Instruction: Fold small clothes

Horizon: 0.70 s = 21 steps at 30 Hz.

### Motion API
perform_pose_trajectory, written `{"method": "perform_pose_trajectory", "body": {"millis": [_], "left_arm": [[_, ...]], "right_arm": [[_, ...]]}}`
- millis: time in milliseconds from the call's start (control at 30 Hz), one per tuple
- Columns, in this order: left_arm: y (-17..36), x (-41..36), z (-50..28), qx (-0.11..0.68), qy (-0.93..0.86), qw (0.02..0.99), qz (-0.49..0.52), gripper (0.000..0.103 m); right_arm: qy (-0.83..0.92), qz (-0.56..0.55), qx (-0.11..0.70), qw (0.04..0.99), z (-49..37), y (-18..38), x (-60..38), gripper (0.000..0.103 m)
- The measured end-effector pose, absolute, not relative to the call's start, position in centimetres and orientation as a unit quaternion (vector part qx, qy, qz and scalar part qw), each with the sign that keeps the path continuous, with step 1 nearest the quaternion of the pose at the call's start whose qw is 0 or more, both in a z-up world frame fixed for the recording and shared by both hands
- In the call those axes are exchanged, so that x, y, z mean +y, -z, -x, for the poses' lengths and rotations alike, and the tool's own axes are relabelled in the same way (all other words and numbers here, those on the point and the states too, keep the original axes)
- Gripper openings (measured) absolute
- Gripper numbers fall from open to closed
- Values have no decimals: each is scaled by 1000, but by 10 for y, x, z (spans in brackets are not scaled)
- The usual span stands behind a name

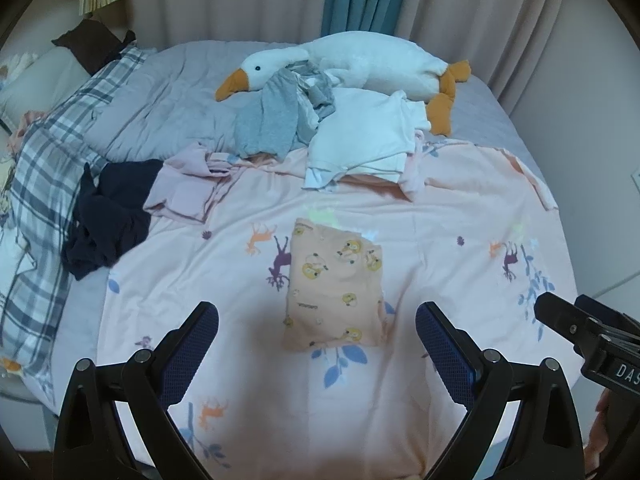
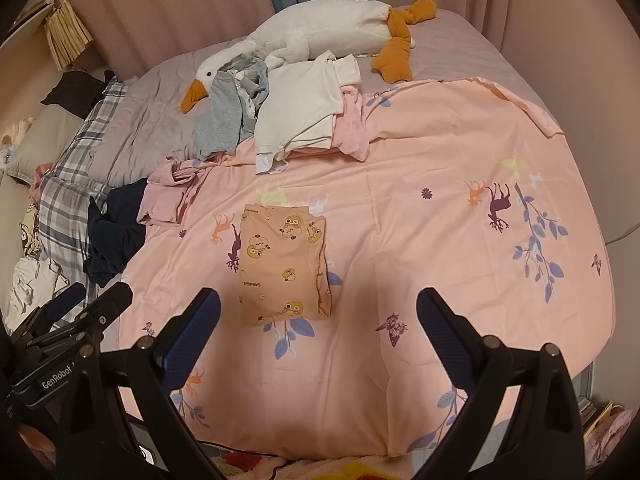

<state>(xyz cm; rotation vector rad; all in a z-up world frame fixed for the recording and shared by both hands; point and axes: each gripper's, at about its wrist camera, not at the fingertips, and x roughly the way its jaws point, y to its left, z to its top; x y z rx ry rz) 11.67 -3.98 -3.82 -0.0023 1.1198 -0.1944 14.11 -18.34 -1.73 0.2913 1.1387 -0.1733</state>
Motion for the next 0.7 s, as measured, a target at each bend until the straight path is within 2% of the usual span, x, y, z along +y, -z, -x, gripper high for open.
{"method": "perform_pose_trajectory", "body": {"millis": [700], "left_arm": [[36, -37, -115, 528, 82, 845, -13, 98]], "right_arm": [[75, -133, 545, 825, -137, 19, -182, 99]]}}
